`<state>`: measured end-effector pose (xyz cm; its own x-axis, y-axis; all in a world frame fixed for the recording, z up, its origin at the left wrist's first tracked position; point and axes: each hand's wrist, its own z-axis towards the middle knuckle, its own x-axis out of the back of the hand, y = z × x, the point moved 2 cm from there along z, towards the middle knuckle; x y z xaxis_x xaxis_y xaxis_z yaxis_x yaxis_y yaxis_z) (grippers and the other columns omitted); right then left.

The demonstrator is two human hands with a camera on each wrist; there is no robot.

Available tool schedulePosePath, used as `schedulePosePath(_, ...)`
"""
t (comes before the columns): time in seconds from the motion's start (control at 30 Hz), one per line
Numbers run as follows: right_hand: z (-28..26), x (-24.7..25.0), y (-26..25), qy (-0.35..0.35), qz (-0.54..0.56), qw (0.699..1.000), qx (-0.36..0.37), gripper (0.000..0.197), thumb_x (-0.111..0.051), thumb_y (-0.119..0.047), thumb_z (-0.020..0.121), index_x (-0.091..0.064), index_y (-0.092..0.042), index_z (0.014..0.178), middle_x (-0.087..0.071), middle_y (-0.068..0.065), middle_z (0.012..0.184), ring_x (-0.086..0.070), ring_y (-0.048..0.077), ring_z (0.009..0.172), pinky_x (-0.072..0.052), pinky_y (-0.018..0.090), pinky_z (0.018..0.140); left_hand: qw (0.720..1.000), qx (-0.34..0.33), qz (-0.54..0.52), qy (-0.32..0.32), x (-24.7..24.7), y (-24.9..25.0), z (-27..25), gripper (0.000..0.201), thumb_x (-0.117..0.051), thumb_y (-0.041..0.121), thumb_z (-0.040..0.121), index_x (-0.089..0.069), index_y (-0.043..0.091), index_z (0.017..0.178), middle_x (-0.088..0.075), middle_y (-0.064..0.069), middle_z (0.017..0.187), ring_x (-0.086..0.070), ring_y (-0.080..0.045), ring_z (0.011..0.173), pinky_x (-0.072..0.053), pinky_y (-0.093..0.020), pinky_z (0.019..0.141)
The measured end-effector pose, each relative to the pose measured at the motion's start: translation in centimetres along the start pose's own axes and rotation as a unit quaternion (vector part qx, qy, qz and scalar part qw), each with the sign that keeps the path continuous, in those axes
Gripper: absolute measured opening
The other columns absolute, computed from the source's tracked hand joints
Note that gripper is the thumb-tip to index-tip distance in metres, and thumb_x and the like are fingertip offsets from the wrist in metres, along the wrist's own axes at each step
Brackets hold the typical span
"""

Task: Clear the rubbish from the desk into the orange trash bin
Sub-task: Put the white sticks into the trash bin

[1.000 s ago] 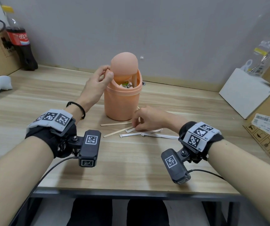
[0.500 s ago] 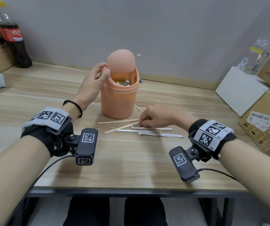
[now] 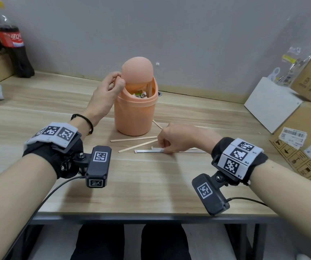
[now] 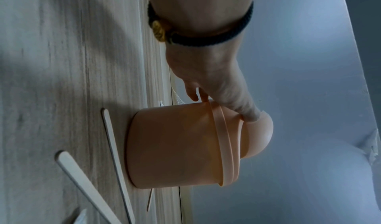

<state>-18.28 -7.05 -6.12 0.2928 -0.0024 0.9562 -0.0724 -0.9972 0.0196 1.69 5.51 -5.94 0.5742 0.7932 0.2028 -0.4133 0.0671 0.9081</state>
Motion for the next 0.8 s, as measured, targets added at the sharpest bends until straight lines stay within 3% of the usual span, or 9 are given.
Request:
schedulePosePath(0.1,0.0,-0.1,-0.2,-0.006,-0.022,1.0,-0.004,0.01,-0.061,-0.025,0.09,-0.062,-0.015,0.09,-0.065,0.001,0.09,-0.047,0.015,0.083,-0.039,0.025,0.069,1.0,0.001,-0.003,0.001,0.0,0.0,0.0,0.05,-0.049,0.056,0.087,-0.055,0.031,0.13,-0.06,0.014,0.11,-0.054,-0.006,0.111,-0.041,-0.025,0.098)
schedulePosePath(0.17,0.0,-0.3,-0.1,-0.015,-0.021,1.0,-0.01,0.01,-0.059,-0.022,0.09,-0.06,-0.012,0.089,-0.066,0.005,0.094,-0.055,0.021,0.088,-0.048,0.033,0.076,1.0,0.002,-0.003,0.001,0.0,0.1,0.0,0.047,-0.048,0.054,0.088,-0.055,0.032,0.129,-0.06,0.015,0.109,-0.054,-0.006,0.111,-0.04,-0.024,0.096)
schedulePosePath(0.23,0.0,-0.4,0.0,-0.02,-0.021,0.999,-0.014,0.013,-0.058,-0.021,0.09,-0.062,-0.009,0.093,-0.065,0.007,0.097,-0.057,0.025,0.094,-0.049,0.037,0.08,1.0,0.004,-0.003,0.001,-0.1,0.2,-0.1,0.043,-0.048,0.053,0.088,-0.055,0.034,0.126,-0.06,0.015,0.11,-0.054,-0.006,0.112,-0.04,-0.024,0.094)
schedulePosePath(0.4,-0.2,-0.3,-0.2,-0.012,-0.017,1.0,0.004,0.01,-0.06,-0.019,0.092,-0.061,-0.01,0.095,-0.063,0.005,0.096,-0.046,0.017,0.085,-0.035,0.026,0.069,1.0,0.007,-0.001,0.004,0.0,0.3,-0.3,0.039,-0.048,0.053,0.088,-0.055,0.038,0.123,-0.061,0.018,0.107,-0.055,-0.003,0.109,-0.04,-0.02,0.092)
schedulePosePath(0.63,-0.6,-0.8,-0.1,0.0,-0.011,1.0,0.026,0.007,-0.056,-0.018,0.093,-0.058,-0.011,0.092,-0.059,0.004,0.092,-0.047,0.019,0.083,-0.038,0.03,0.072,1.0,0.005,0.0,0.003,0.0,0.1,-0.1,0.044,-0.048,0.055,0.088,-0.055,0.035,0.128,-0.06,0.015,0.111,-0.054,-0.007,0.114,-0.04,-0.024,0.097)
schedulePosePath(0.8,-0.9,-1.5,0.1,0.02,-0.004,1.0,0.023,0.009,-0.053,-0.017,0.095,-0.057,-0.01,0.093,-0.053,0.002,0.095,-0.046,0.019,0.084,-0.03,0.024,0.071,1.0,0.004,0.007,0.008,-0.1,0.0,0.0,0.039,-0.048,0.053,0.091,-0.055,0.034,0.125,-0.06,0.022,0.101,-0.055,-0.003,0.104,-0.04,-0.022,0.091)
